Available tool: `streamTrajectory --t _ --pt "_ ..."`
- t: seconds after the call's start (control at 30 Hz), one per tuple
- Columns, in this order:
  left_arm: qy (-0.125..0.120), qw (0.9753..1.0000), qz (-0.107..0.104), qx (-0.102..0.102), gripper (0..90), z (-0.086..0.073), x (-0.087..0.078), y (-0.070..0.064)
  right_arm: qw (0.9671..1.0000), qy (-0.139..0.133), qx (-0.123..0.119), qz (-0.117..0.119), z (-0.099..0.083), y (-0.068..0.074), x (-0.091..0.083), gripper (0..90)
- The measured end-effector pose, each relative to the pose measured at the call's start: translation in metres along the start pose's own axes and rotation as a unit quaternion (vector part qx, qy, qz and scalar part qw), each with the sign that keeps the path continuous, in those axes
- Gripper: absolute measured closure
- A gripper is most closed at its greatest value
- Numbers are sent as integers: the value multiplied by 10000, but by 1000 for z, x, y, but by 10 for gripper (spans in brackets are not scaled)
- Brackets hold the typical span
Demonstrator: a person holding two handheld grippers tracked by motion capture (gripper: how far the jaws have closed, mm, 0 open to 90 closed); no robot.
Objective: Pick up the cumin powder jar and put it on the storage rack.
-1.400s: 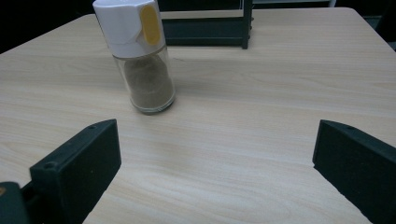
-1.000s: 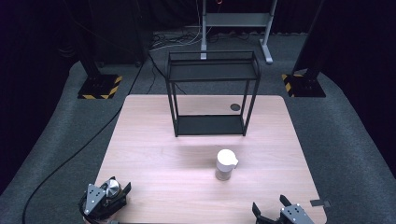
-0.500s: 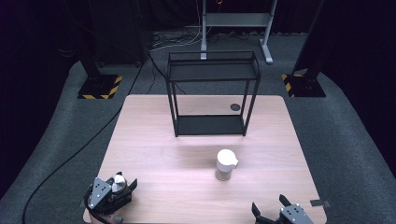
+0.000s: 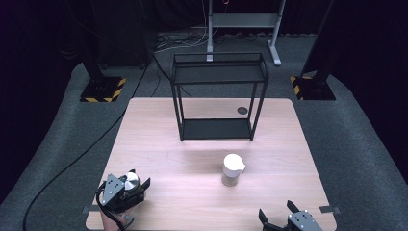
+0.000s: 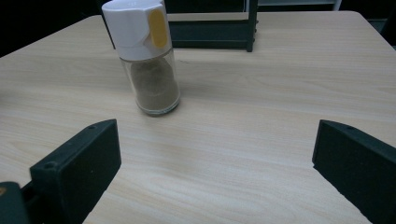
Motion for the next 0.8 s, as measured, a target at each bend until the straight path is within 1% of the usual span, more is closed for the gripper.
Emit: streamTrajectory --t 0.33,0.67,0.8 --pt "-58 9999 -119 28 322 15 10 -3 10000 11 0 14 0 -1 0 0" --pt "-83 9996 -245 126 322 31 22 -7 10000 16 -1 26 0 0 1 0" --pt "-81 9994 -298 133 322 34 26 -8 10000 55 15 14 0 -1 2 0"
Point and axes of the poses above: each handheld gripper's, and its own axes: x roughly forward along the jaws, z roughly out of its top, y roughly to its left, the point moved 4 cm from there along x, roughly forward along the jaws, and after that the axes turned 4 degrees about z, right-handed, at the moved point
